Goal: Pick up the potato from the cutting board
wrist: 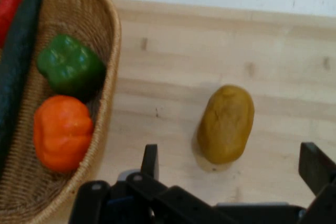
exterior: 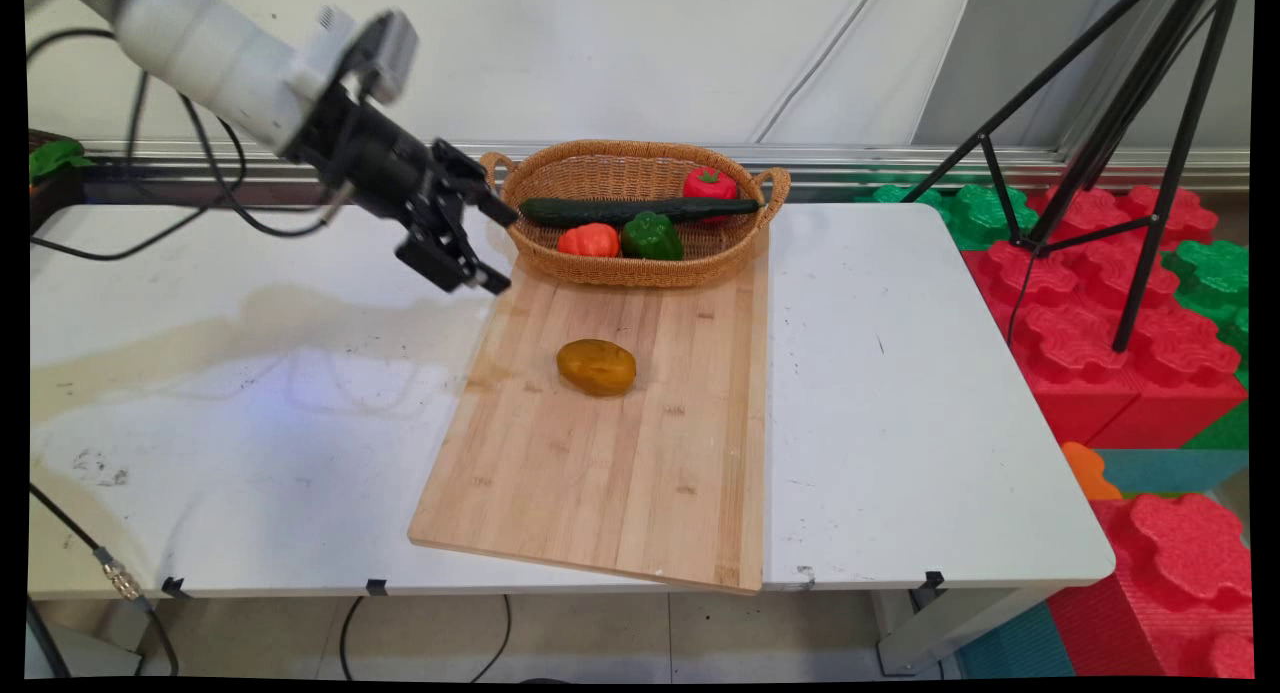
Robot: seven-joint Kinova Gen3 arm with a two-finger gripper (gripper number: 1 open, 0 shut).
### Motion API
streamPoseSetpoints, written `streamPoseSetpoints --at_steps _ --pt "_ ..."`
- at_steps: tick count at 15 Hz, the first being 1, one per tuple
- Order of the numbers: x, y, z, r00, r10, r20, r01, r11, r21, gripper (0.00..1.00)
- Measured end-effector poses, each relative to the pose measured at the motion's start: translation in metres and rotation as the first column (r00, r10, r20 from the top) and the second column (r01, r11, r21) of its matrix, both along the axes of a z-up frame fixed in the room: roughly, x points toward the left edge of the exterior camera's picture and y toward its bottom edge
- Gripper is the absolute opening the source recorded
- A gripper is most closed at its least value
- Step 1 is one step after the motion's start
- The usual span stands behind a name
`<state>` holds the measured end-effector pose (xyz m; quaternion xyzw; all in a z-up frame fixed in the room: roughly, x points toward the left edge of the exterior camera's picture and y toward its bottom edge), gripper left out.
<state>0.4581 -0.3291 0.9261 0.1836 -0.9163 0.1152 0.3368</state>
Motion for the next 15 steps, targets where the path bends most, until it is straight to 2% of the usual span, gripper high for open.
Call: streamPoseSetpoints --at_steps 8,15 --pt "-0.033 -0.023 -0.054 0.994 -0.049 0.095 0.046 0.999 0.027 1.0" --pt "-0.062 -0.038 -0.088 0.987 -0.09 0.13 0.083 0.995 0.054 1.0"
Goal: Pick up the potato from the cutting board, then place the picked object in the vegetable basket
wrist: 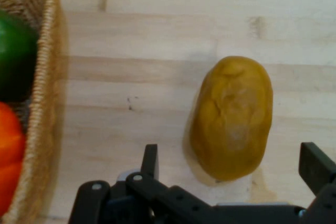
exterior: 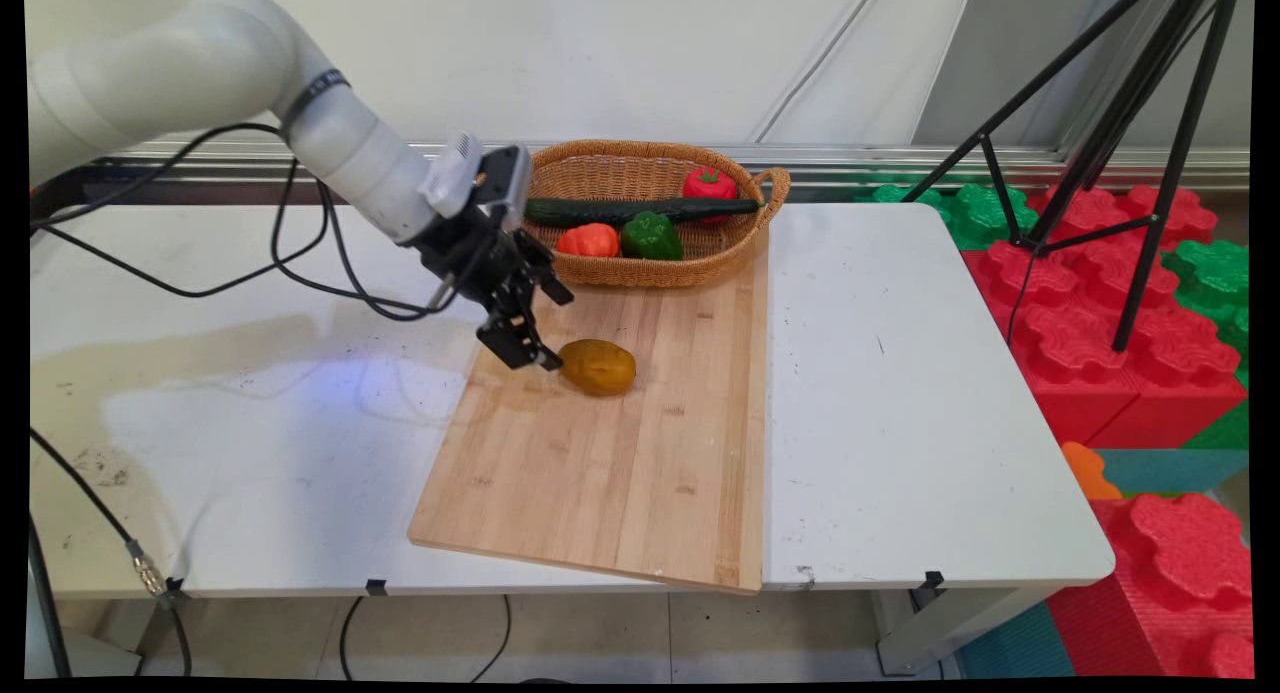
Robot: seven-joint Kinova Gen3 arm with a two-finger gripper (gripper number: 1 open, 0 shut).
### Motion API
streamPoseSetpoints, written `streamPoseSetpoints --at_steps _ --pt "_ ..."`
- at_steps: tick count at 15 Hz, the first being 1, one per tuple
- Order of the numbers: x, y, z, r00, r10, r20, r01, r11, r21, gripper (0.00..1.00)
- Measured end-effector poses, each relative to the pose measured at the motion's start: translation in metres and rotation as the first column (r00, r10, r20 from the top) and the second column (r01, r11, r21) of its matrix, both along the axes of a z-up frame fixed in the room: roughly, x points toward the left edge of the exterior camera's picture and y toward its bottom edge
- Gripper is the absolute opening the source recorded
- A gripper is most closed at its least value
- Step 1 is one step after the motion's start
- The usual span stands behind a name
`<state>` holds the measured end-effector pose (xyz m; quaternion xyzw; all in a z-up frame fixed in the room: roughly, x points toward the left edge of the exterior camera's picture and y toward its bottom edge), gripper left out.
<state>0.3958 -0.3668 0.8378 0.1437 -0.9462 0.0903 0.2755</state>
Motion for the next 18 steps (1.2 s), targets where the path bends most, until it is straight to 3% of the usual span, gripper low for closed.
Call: streamPoseSetpoints --at_steps 15,16,18 --pt "-0.041 -0.022 -0.045 0.997 -0.067 0.041 0.066 0.998 0.021 1.0" --pt "-0.042 -0.022 -0.046 0.997 -0.069 0.041 0.068 0.997 0.02 0.0" --pt "-0.045 -0.024 -0.048 0.997 -0.073 0.041 0.072 0.997 0.017 0.0"
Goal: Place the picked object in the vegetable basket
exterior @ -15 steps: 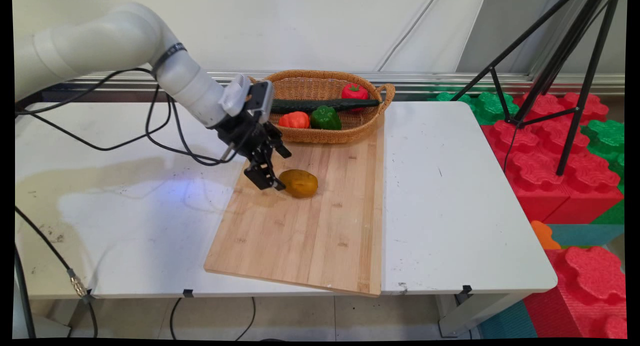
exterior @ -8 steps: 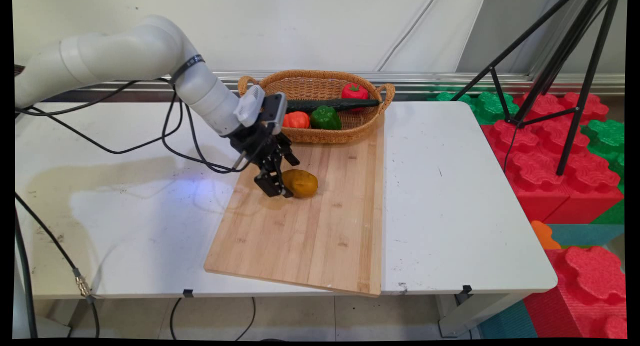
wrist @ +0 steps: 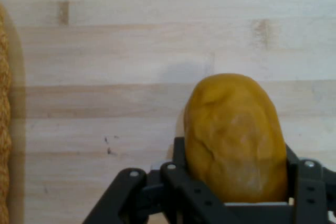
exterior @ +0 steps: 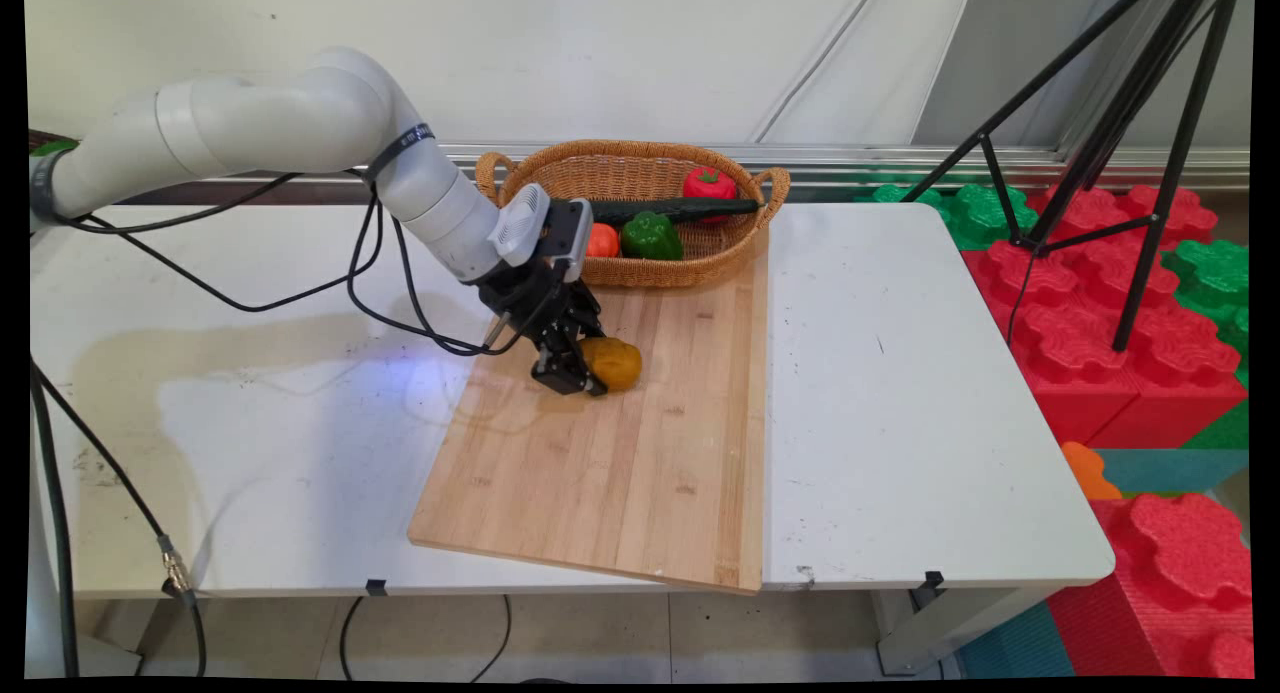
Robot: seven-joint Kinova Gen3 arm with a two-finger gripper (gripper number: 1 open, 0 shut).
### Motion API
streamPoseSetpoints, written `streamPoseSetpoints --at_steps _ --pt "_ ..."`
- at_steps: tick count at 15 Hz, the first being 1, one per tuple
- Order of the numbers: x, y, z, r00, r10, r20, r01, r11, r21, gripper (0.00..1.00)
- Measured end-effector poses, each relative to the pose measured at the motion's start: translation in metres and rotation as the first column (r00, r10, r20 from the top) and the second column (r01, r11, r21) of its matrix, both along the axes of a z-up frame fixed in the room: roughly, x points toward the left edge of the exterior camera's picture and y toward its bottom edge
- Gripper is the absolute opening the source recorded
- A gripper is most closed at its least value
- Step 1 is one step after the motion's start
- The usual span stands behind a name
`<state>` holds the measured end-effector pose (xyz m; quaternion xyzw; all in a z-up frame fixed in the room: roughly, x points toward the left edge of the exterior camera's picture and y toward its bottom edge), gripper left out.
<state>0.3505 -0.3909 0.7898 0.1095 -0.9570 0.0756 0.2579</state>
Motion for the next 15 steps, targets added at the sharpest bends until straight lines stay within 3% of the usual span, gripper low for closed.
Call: streamPoseSetpoints --at_steps 9,15 --pt "0.004 0.0 0.011 1.0 0.015 -0.016 -0.016 1.0 -0.015 0.0" --pt "0.024 0.008 0.038 0.995 0.071 -0.073 -0.072 0.997 -0.019 0.0"
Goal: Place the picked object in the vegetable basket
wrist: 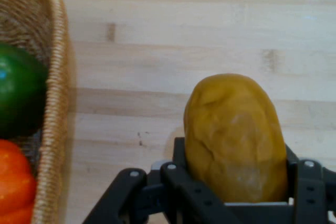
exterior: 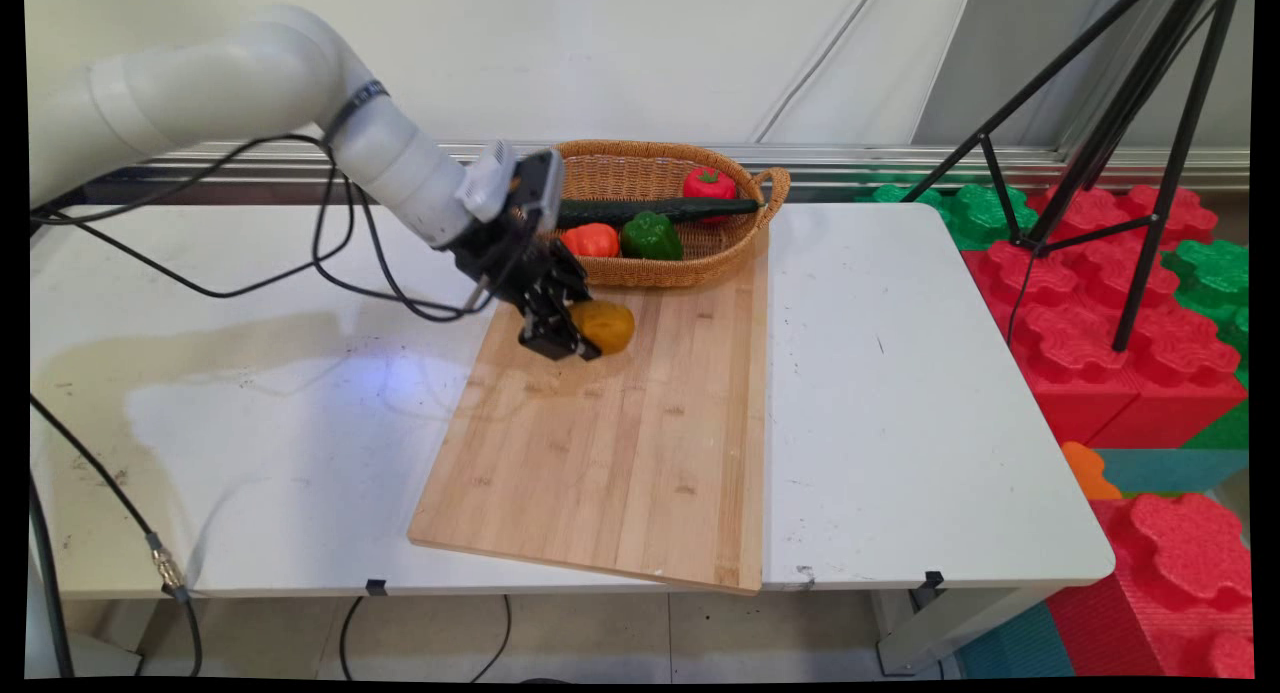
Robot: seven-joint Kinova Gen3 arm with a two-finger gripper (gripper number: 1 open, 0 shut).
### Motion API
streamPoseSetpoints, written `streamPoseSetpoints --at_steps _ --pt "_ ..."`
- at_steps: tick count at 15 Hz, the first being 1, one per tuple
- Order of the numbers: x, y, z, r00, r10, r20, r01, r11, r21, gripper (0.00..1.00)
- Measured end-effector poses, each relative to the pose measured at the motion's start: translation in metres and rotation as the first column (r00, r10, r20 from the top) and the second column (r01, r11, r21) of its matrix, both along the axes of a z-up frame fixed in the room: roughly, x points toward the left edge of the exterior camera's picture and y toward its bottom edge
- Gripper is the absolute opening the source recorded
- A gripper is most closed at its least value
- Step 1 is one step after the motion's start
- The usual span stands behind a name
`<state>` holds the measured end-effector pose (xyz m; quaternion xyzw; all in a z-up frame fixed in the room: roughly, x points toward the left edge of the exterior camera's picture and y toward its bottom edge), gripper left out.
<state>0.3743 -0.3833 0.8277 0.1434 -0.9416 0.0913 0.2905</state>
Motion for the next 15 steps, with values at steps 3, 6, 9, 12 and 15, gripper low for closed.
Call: streamPoseSetpoints --at_steps 3,6,9,12,15 --pt "0.017 0.004 0.025 0.998 0.05 -0.045 -0.05 0.999 -0.015 0.0" --pt "0.034 0.006 0.046 0.993 0.093 -0.078 -0.096 0.995 -0.036 0.0" --pt "0.053 0.002 0.068 0.981 0.154 -0.115 -0.162 0.985 -0.064 0.0" --pt "0.066 -0.006 0.082 0.968 0.207 -0.143 -0.221 0.972 -0.085 0.0" --pt "0.076 -0.021 0.09 0.948 0.27 -0.17 -0.29 0.952 -0.101 0.0"
